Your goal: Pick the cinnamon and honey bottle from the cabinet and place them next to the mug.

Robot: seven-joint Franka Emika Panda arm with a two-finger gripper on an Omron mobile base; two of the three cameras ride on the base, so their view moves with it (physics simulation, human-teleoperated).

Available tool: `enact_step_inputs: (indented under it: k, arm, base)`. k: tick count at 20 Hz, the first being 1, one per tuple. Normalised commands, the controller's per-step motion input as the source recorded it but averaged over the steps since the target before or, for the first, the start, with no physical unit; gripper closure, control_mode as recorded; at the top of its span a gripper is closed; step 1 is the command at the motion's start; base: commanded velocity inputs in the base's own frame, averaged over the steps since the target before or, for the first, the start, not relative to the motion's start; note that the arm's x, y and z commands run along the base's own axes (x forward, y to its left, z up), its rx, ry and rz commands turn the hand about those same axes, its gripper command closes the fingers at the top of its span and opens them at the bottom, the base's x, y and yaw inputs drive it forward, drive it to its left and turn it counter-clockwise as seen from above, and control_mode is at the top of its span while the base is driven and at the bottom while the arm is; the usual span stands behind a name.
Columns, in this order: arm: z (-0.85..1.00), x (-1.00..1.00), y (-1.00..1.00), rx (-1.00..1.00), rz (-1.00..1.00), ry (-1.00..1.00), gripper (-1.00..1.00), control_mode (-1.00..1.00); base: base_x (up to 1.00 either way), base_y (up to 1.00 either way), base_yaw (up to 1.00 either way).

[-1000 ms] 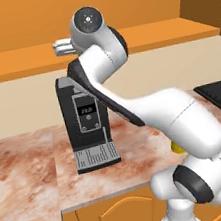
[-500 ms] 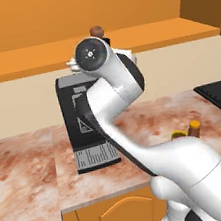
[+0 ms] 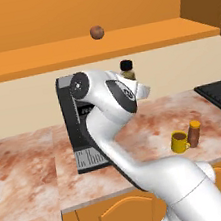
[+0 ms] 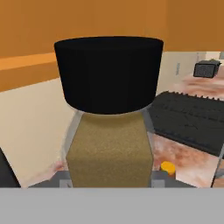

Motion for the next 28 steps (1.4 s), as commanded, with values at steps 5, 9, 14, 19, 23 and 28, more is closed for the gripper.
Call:
enact_step_inputs:
  k: [5,9,14,19,23,28]
  arm:
    - [-0.45,0.48,-0.27,0.02,-0.49,0.01,1.00,-1.00]
    - [-0.14,0.24,-0.18,0.03,-0.36,0.00,1.00,-1.00]
    - [-0.20,0.00,-0.52,0.02,-0.10,0.00,1.00,-1.00]
    - [-0.19,0.00,-0.63,0.07,0.00,0.00,1.00,-1.00]
    - [-0.36,0.00,-0.44,0.09,0.08,0.00,1.00,-1.00]
    - [-0.61,0.00,-0.14,0.07,0.05,0.00,1.00,-1.00]
  base:
    - [0.00,0.00,0.00]
    - [0.00,0.00,0.00]
    - [0.00,0.00,0.00]
    - [0.00,0.00,0.00]
    - [0.00,0.00,0.00]
    - [0.00,0.00,0.00]
